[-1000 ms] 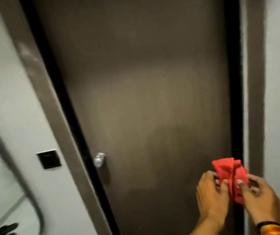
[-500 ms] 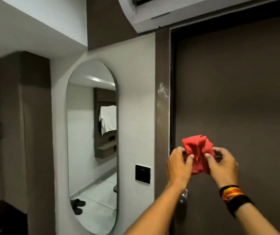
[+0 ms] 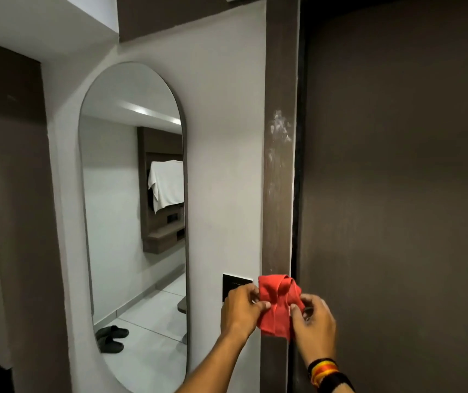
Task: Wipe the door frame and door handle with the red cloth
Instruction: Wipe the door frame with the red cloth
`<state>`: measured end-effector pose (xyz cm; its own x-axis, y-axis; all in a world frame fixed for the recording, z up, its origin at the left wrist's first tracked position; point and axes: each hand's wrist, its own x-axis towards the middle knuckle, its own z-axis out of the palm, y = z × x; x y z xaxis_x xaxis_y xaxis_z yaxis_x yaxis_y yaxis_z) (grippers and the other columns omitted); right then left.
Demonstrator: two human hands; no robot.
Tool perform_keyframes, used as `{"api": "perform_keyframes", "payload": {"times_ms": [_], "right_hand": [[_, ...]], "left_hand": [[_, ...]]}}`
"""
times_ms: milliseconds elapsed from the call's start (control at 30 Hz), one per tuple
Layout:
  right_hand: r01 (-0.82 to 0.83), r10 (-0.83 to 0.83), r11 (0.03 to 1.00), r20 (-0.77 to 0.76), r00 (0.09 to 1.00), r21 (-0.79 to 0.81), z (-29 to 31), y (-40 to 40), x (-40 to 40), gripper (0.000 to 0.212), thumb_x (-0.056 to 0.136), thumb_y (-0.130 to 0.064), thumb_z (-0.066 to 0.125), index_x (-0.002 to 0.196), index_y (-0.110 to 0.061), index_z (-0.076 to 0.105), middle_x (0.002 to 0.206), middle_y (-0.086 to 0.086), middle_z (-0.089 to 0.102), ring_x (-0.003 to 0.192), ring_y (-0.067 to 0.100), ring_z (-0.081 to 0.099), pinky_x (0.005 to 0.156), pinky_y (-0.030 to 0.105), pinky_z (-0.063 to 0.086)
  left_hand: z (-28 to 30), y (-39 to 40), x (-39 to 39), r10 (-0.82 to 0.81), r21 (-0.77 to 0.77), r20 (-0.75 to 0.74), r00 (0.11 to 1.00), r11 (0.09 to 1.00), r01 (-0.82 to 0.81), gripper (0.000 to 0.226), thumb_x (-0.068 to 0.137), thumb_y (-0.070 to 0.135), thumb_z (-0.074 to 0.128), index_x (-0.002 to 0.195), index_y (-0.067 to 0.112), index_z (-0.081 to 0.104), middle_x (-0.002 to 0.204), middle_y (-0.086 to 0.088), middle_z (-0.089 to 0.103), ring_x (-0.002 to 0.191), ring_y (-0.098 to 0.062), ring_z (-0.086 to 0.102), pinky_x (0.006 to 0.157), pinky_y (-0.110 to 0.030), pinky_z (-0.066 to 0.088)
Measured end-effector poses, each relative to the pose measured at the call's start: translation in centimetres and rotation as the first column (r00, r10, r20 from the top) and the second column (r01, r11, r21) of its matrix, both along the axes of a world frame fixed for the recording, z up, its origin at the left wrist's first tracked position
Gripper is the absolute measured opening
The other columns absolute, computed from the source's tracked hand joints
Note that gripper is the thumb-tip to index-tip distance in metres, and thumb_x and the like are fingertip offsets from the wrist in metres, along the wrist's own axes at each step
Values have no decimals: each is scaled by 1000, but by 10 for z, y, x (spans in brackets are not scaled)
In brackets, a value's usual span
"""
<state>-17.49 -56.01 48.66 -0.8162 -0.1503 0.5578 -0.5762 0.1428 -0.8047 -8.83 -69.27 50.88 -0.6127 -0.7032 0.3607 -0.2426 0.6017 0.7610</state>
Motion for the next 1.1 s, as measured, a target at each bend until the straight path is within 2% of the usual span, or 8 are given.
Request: {"api": "perform_keyframes", "payload": {"times_ms": [267,467,567,633,700,800,867,1100], "right_hand": [[255,-259,964,-36,965,-77,-47,-55,-23,40,72,-1,79,94,-31,61,103,-1,58,83,34,67,72,42,55],[334,-340,937,-497,798,-104,-90,-89,3,36,90,-12,51,125,-15,60,134,23,63,125,38,56,108,40,43],[327,-352,919,-87,932,-218,-79,-130,-35,56,100,0,-3,145,14,28,144,30,53,136,41,50,121,43,26],[580,-514,791,299,804,-197,-40,-168,-58,71,93,-6,-24,145,17,18,146,25,53,142,28,47,124,34,20],[303,-301,896,60,952,-325,-47,-157,-49,98,90,-36,-32,148,-2,40,143,28,55,144,17,42,120,35,26],[499,-358,854,-529,769,148,-83,-116,-29,51,100,-32,37,152,-32,39,143,17,59,149,23,33,103,54,45],[363,-151,892,-578,802,270,-72,-105,-42,79,77,-26,70,150,-31,40,154,17,47,153,31,22,109,69,33],[532,-215,836,-813,541,133,163,-119,-71,97,75,-20,77,157,-31,27,166,15,24,155,37,14,116,76,1]], "left_hand": [[-49,-35,-31,-64,121,17,998,991,61,18,79,36,82,75,30,65,74,10,72,70,-3,66,65,-18,56],[-52,-52,-43,-111,141,-66,992,983,120,18,78,21,68,73,38,65,63,15,68,56,-1,57,66,-22,57],[-53,-59,-41,-150,24,-58,987,988,151,10,78,29,70,76,39,67,67,13,71,58,-1,60,72,-25,60],[-52,-72,-35,-168,-212,-24,986,964,159,9,80,41,67,88,37,68,81,13,72,71,-1,66,74,-25,60],[-47,-93,-24,-181,-544,-15,983,827,144,17,88,39,62,104,37,66,99,14,68,88,-1,65,76,-23,57],[-31,-127,-19,-151,-787,-110,982,618,7,38,92,23,55,130,30,58,124,8,63,113,-10,60,95,-25,50],[-3,-142,-28,-99,-751,-223,970,651,-106,49,97,17,51,145,24,50,142,3,58,133,-13,54,111,-29,42],[117,-138,-81,-22,-703,-396,918,650,-288,56,109,21,31,164,17,19,173,-3,14,162,-18,8,131,-35,10]]}}
